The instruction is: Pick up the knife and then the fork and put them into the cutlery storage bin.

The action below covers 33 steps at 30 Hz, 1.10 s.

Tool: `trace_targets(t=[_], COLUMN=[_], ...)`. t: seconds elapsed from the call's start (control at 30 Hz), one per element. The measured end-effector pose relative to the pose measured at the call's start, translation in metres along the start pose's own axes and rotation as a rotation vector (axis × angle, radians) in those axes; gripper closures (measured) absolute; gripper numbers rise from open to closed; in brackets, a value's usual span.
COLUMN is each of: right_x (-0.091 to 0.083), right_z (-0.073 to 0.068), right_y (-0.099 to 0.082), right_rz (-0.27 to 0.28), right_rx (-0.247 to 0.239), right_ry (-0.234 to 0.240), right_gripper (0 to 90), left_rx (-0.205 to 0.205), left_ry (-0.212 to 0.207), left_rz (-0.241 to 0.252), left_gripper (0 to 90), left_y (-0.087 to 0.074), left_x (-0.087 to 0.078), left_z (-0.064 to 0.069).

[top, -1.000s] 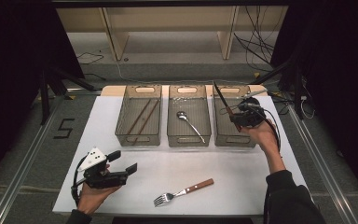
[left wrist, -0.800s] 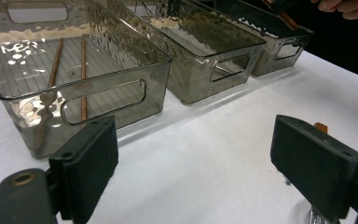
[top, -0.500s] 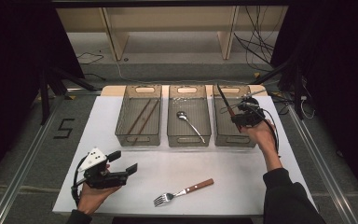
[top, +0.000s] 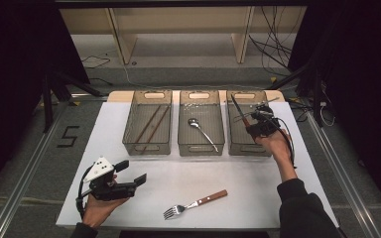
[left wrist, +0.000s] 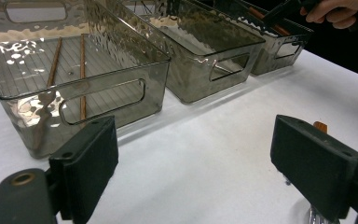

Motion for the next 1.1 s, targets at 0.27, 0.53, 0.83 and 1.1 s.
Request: trace_targets(t=[0.27,0.53,0.83,1.1], right_x=[-0.004,-0.016,-0.038,-0.054], right_z=[-0.009,-0.019,-0.045,-0.067], right_y=[0.004,0.004,0.0,-0.006], right_rz=[0.035,0.082,0.134,0.16], right_rx=[-0.023,-0.07,-0.198,-0.28], right_ry=[0.087,0.117,0.172,0.224], right_gripper=[64.4,53.1,42.4,37.1], left_rx=[-0.001,-0.001,-0.001,0.0], left_ry=[0.001,0.0,0.0,-0.001], left_rz=[-0.003,-0.004,-0.003,-0.005], left_gripper=[14.6,14.6,14.6,14.6], left_y=[0.0,0.0,0.0,0.0], left_x=[0.0,0.0,0.0,0.001], left_z=[0.0,0.0,0.0,0.0])
Point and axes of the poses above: each handheld gripper's, and its own axes: x roughly forward along the jaws, y roughly out of its top, z roughly to its right, the point moved 2 cm from there along x, roughly forward along the jaws, and after that the axes turned 4 degrees about y, right-handed, at the moved point
